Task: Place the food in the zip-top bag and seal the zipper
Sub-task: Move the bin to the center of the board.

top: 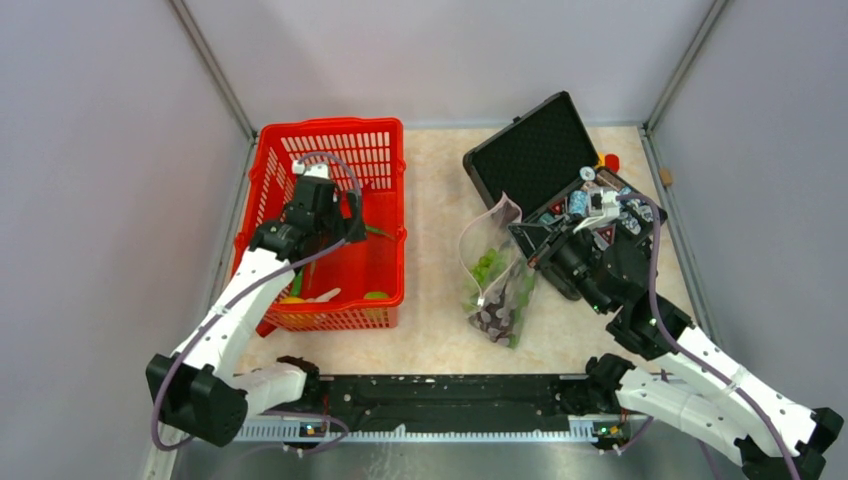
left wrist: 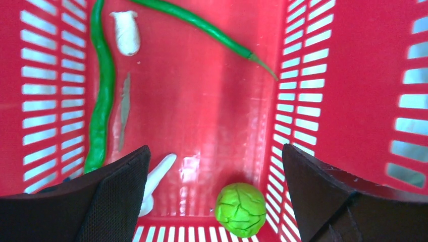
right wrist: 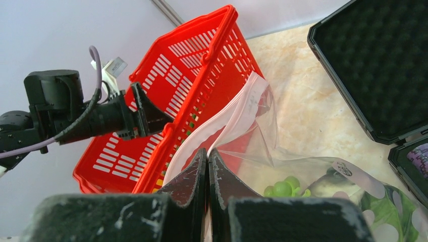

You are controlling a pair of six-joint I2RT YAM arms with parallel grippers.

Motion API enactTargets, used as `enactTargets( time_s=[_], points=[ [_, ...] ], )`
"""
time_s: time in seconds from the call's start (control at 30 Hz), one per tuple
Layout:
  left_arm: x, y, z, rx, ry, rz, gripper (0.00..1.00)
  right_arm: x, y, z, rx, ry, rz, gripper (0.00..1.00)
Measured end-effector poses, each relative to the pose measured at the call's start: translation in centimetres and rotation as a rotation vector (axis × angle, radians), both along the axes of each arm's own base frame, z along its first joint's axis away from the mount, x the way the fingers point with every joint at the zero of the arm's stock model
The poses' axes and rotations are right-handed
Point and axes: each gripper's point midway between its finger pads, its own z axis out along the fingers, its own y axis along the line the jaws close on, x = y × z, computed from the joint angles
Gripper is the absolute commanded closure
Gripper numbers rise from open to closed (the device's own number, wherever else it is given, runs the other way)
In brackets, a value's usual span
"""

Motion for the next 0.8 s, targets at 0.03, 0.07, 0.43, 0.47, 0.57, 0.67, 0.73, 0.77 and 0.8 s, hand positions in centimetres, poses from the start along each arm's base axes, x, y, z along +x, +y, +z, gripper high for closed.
enactTargets(
  time_s=[0.03, 0.07, 0.43, 0.47, 0.57, 0.67, 0.73, 0.77, 0.8],
  points=[
    [0.5, -0.4, 0.2, -0.017, -0.008, -0.014, 0.01, 0.0, 0.0, 0.0, 0.001, -0.001, -0.001, 1.0],
    [0.5, -0.5, 0.1, -0.023, -0.009, -0.019, 0.01, 0.0, -0.1, 0.1, 0.001, -0.001, -0.003, 1.0],
    [4.8, -3.9, -0.5, -0.074, 0.003, -0.136, 0.01, 0.2, -0.2, -0.1, -0.002, 0.003, -0.014, 1.0],
    [6.7, -4.2, -0.1, -0.058, 0.0, -0.132, 0.01, 0.2, -0.2, -0.1, -0.002, 0.003, -0.014, 1.0],
    [12.9, -5.0, 1.2, -0.006, -0.051, -0.128, 0.01, 0.2, -0.2, -0.1, 0.0, 0.005, -0.014, 1.0],
    [17.7, -5.1, 1.6, 0.033, -0.097, -0.126, 0.01, 0.2, -0.2, -0.1, 0.0, 0.005, -0.014, 1.0],
    [20.1, -4.7, 1.2, 0.046, -0.104, -0.124, 0.01, 0.2, -0.2, -0.1, 0.0, 0.005, -0.015, 1.0],
    [21.2, -4.5, 1.0, 0.051, -0.109, -0.126, 0.01, 0.2, -0.2, -0.1, 0.0, 0.005, -0.015, 1.0],
    [22.1, -4.4, 0.7, 0.055, -0.113, -0.133, 0.01, 0.2, -0.2, -0.1, -0.002, 0.006, -0.016, 1.0]
  ],
)
